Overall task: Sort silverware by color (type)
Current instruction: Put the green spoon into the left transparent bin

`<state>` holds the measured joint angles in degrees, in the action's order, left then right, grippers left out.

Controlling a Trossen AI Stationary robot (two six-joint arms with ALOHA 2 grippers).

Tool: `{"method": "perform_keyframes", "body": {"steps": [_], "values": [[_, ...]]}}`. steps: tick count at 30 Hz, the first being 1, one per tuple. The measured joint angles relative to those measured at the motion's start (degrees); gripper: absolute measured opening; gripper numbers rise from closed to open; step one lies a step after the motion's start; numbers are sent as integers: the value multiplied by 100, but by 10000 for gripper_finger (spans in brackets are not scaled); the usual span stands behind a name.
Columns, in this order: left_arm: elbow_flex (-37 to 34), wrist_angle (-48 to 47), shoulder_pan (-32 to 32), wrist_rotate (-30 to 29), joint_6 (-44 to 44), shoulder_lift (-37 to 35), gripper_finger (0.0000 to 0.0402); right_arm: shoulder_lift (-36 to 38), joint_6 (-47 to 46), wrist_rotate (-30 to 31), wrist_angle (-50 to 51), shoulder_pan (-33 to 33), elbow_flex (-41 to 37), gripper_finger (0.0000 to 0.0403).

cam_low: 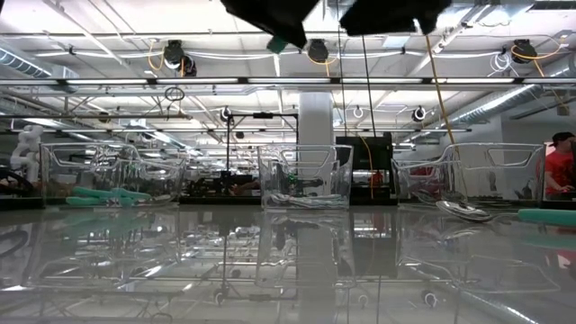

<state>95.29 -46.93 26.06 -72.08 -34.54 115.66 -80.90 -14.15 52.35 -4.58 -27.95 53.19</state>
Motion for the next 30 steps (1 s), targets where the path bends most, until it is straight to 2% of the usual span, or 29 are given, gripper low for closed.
{"method": "perform_keyframes", "body": {"steps": [7, 10, 11, 18, 26, 30], "values": [[1060, -2873, -71, 631, -1251, 9, 80, 285, -1438, -10, 2292, -418, 0, 161], [1477, -4152, -133, 793, -1995, 8, 80, 301, -1769, -9, 2786, -604, -2, 159], [1561, -4285, -153, 819, -2183, -7, 80, 301, -1772, -11, 2871, -656, -2, 158], [1478, -4290, -531, 1386, -1505, -696, 80, 304, -1286, -3, 2928, -784, -2, 156], [1451, -4306, -1627, 1961, -451, -1656, 80, 304, -996, -12, 2973, -792, -2, 155], [1014, -4285, -1978, 2002, -154, -2207, 80, 304, -828, -22, 2973, -866, -2, 155]]}}
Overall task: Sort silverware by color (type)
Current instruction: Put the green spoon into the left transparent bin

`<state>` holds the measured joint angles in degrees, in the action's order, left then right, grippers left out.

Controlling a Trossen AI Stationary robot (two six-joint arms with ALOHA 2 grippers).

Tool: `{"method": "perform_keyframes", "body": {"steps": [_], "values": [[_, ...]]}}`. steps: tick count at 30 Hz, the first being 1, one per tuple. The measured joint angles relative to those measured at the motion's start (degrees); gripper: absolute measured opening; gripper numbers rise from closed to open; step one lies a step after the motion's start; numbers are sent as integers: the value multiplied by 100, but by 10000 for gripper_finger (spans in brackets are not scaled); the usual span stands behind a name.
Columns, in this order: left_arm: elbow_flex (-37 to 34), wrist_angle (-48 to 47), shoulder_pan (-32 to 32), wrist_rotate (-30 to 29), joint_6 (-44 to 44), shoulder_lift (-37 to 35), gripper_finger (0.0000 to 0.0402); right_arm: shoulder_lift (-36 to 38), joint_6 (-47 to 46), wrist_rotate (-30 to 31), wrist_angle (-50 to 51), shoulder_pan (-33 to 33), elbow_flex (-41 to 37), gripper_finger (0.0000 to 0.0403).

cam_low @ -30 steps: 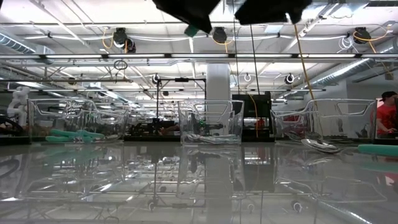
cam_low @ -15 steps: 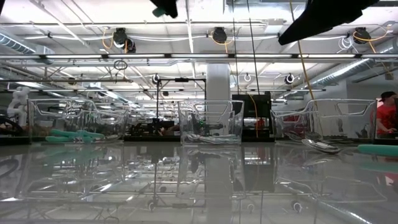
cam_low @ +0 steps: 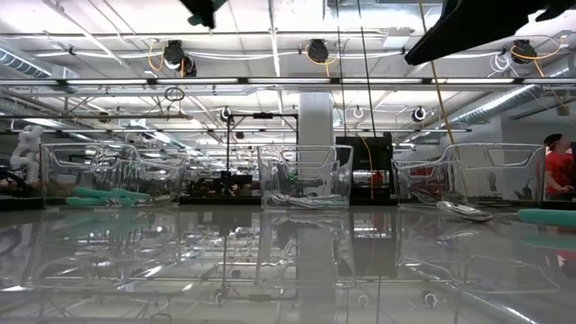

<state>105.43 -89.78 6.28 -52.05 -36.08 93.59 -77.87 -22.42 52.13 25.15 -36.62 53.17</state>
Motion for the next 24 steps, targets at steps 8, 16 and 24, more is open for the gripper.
{"method": "perform_keyframes", "body": {"steps": [8, 16, 24], "values": [[-2682, 452, -338, 200, -916, -2243, 80, -1, 543, 20, -92, -32, 0, 155], [-4967, 1393, -766, 437, -1843, -4208, 80, -2, 1996, 9, -997, 222, 0, 155], [-6377, 2352, -1580, 759, -2266, -4793, 80, -2, 3071, -4, -1777, 567, 0, 155]]}}
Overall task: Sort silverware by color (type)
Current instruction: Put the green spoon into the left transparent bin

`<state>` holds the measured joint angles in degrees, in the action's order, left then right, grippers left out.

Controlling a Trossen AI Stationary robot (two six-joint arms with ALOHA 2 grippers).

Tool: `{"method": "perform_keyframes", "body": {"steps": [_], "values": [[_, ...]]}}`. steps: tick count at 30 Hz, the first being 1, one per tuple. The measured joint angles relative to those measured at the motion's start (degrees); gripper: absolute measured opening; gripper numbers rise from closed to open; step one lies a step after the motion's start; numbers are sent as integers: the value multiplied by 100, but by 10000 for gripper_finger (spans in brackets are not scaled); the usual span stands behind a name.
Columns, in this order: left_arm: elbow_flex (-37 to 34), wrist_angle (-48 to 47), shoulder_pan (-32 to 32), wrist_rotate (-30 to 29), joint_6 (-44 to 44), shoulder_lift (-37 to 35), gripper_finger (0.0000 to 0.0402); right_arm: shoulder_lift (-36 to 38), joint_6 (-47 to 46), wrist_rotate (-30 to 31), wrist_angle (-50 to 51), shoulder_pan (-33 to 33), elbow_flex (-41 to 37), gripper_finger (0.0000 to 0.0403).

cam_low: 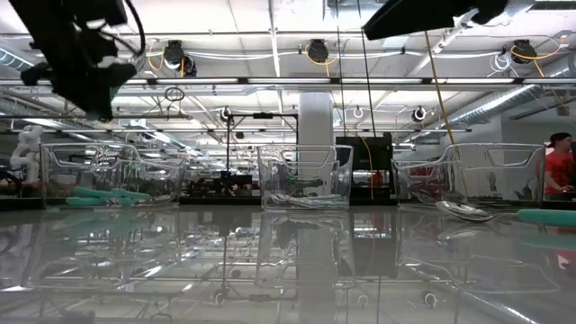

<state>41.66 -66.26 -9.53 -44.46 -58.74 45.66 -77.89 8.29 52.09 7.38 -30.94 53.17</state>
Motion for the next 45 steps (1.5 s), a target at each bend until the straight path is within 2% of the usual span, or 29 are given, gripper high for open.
{"method": "perform_keyframes", "body": {"steps": [6, 9, 15, 18, 24, 32, 45], "values": [[-224, 77, -848, 831, 309, 287, 80, 0, 261, -633, -348, 285, 0, 155], [-224, 324, -1263, 1139, 813, 479, 80, 0, 313, -994, -421, 417, 0, 155], [-224, 1244, -2171, 1983, 2020, 889, 80, 0, 368, -1042, -534, 510, 0, 155], [-224, 1366, -2495, 2337, 2289, 1128, 80, -2, 418, -1042, -545, 505, 0, 155], [-224, 1347, -2873, 2390, 2345, 1715, 80, -2, 442, -1029, -542, 525, 0, 155], [-204, 1470, -3077, 2472, 2299, 2258, 104, -2, 479, -1022, -520, 554, 0, 155], [-228, 1622, -3101, 2467, 2494, 2366, 110, -2, 488, -1020, -473, 554, 0, 155]]}}
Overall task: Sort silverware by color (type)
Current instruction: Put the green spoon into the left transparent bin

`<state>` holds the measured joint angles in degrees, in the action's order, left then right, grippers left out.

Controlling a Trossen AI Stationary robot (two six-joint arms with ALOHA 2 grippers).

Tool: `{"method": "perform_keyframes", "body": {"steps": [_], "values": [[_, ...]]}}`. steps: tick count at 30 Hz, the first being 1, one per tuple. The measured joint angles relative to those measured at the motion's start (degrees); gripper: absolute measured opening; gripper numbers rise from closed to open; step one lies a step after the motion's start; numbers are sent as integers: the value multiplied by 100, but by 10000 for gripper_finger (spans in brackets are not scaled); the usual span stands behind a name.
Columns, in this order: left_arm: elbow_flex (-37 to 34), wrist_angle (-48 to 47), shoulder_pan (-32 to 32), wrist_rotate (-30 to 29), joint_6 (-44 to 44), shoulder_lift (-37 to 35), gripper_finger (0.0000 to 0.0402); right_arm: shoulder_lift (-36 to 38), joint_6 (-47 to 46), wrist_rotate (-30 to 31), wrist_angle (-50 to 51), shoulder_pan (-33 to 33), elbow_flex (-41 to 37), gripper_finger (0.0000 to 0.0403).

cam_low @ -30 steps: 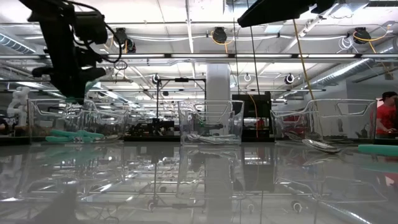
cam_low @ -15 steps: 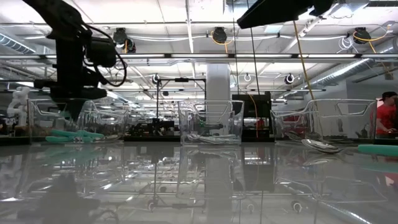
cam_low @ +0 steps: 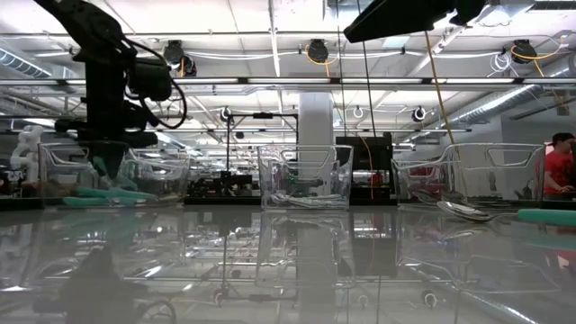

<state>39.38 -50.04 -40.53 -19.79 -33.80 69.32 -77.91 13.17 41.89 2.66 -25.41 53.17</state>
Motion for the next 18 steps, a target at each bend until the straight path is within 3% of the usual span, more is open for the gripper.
{"method": "perform_keyframes", "body": {"steps": [18], "values": [[15, -20, 0, -22, 72, -7, 121, 0, -1, 0, -2, 0, 0, 155]]}}
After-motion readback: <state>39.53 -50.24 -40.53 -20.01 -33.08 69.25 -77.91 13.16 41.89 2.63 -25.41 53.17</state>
